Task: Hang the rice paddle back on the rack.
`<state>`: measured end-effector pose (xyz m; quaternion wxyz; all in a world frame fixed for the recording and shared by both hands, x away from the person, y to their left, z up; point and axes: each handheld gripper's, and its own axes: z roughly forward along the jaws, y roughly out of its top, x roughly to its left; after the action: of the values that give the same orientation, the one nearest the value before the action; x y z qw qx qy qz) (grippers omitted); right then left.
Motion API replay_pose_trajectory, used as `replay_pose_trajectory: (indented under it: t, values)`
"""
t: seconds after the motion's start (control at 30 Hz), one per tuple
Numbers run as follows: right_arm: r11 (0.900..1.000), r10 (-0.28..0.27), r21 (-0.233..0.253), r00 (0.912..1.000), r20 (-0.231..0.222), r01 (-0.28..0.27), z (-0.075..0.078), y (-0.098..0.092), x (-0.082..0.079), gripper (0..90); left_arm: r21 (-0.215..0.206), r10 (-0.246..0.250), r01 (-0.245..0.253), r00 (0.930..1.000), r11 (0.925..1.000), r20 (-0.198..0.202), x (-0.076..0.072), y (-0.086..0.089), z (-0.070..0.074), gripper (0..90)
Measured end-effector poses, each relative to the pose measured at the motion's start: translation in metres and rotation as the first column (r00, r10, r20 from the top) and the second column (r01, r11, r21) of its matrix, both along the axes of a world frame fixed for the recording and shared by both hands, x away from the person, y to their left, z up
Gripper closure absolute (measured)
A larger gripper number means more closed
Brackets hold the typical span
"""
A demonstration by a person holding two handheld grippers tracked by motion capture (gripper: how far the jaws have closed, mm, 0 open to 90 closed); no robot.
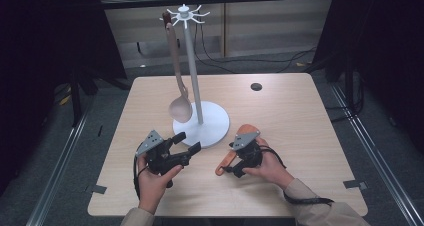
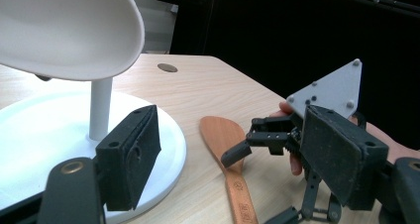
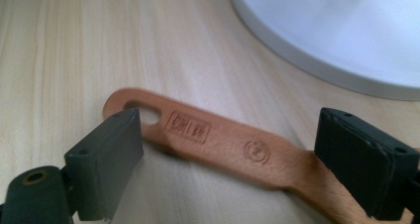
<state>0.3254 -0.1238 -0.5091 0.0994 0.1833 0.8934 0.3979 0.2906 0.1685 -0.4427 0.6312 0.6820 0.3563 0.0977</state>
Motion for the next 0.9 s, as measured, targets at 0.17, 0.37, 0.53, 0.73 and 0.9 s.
replay_pose_trajectory:
  t: [0.17,0.37,0.53,0.73,0.9]
  values:
    - [0.998,0.062,-0.006,0.9977,-0.026,-0.062,-0.004,0.006,-0.002,9.7,0.002,0.004,-0.004,1.0000,1.0000,-0.003,-0.001,0.001,0.000,23.2]
    - [1.000,0.029,0.005,0.9973,-0.067,-0.029,-0.003,0.006,-0.006,16.3,-0.003,-0.010,0.010,1.0000,0.9999,-0.001,0.000,-0.001,0.000,23.2]
    - [0.998,-0.056,-0.017,0.9943,-0.091,0.055,0.004,-0.004,-0.007,42.9,0.009,-0.007,0.007,0.9999,0.9999,-0.007,0.000,-0.003,-0.001,23.2]
    - [0.992,-0.116,-0.050,0.9877,-0.104,0.112,0.009,-0.015,-0.008,61.0,0.007,-0.024,0.024,0.9997,0.9997,-0.001,0.001,-0.006,0.000,23.2]
    - [0.981,-0.180,-0.099,0.9753,-0.128,0.168,0.014,-0.021,-0.011,65.9,0.011,-0.031,0.031,0.9995,0.9995,-0.003,0.003,-0.010,-0.001,23.2]
